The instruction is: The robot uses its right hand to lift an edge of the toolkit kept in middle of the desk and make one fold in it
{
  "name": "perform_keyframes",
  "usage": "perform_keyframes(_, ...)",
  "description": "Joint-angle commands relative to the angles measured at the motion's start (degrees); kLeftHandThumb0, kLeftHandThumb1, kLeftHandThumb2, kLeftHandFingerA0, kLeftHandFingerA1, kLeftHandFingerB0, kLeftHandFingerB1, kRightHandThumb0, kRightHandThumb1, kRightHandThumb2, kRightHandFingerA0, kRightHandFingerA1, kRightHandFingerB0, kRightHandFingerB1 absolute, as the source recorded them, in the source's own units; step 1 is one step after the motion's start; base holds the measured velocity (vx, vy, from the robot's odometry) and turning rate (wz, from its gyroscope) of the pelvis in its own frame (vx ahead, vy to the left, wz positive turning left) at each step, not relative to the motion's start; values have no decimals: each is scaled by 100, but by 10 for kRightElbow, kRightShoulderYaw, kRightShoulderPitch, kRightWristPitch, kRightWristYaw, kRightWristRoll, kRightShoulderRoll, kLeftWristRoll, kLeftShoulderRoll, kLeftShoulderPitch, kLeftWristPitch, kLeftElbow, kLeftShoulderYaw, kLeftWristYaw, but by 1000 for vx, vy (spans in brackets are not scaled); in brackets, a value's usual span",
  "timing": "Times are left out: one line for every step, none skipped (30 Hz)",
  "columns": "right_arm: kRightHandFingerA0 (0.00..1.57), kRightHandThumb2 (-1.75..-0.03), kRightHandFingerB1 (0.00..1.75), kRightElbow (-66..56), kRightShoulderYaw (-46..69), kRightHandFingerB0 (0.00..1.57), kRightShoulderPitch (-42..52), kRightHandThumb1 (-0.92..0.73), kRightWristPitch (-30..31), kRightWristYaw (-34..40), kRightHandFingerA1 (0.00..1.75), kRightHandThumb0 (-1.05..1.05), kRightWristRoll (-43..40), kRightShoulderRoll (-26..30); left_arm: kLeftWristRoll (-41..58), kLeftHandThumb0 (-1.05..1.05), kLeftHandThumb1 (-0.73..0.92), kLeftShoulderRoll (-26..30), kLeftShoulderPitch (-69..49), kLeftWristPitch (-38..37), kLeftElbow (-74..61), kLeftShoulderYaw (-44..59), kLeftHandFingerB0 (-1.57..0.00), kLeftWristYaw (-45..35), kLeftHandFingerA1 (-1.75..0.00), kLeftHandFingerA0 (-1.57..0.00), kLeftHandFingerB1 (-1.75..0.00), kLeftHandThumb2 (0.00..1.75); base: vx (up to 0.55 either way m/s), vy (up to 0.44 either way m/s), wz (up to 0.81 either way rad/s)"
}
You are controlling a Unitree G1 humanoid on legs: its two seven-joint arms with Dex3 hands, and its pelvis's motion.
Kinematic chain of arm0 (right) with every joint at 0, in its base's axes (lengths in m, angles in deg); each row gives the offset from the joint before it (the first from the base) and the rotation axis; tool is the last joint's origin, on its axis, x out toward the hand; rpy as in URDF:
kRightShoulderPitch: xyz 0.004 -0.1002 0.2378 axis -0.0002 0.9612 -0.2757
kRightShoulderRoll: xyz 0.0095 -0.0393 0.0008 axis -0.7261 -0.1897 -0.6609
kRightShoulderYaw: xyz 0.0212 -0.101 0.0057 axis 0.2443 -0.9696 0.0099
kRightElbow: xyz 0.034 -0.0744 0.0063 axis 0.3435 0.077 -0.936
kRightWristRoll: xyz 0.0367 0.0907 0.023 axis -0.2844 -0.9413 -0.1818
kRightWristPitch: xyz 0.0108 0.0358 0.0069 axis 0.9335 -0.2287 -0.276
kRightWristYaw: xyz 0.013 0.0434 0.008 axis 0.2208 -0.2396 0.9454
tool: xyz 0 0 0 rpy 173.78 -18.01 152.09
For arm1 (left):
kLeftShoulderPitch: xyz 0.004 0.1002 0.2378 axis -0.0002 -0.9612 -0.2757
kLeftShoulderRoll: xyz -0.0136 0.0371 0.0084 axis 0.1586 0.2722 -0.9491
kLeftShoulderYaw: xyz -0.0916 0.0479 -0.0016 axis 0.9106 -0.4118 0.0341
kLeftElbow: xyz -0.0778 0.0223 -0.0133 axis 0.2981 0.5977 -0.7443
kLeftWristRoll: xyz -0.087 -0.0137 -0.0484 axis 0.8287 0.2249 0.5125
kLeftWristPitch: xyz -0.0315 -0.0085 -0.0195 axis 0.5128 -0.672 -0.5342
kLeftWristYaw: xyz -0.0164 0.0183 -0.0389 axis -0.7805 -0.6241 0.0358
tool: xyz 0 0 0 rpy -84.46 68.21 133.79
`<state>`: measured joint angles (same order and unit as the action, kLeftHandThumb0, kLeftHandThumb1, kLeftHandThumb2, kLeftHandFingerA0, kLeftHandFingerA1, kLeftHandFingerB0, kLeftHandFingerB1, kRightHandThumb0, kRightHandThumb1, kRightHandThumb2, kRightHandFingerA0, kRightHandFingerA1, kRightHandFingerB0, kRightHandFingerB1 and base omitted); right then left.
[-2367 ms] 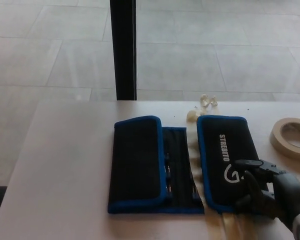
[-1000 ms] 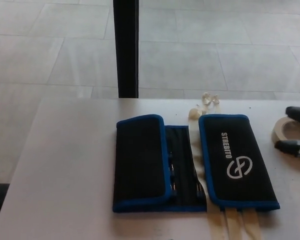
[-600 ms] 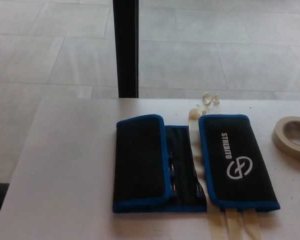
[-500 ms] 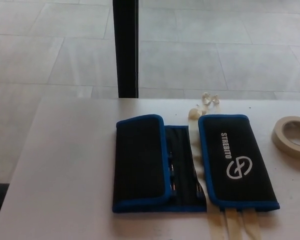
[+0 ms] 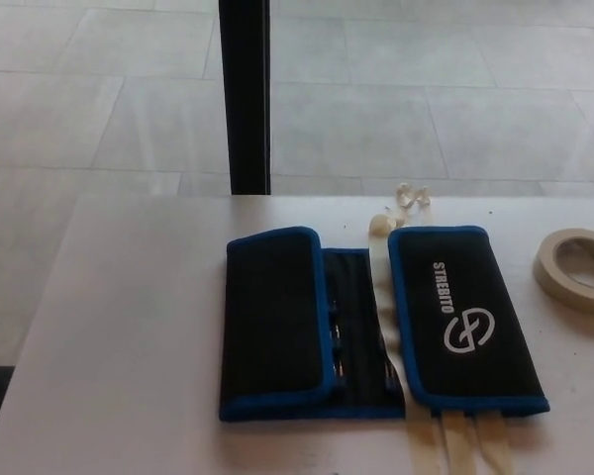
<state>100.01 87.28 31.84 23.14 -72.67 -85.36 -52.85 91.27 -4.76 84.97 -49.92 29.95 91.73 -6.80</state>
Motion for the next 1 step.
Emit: perform_keyframes(157,-87,82,77,79,38,15,-40,-185,159,156,-55,-35,-68,17,-60,51,2,4,4,0,15,-61,-6,-74,-74,-62,56,0,0,0)
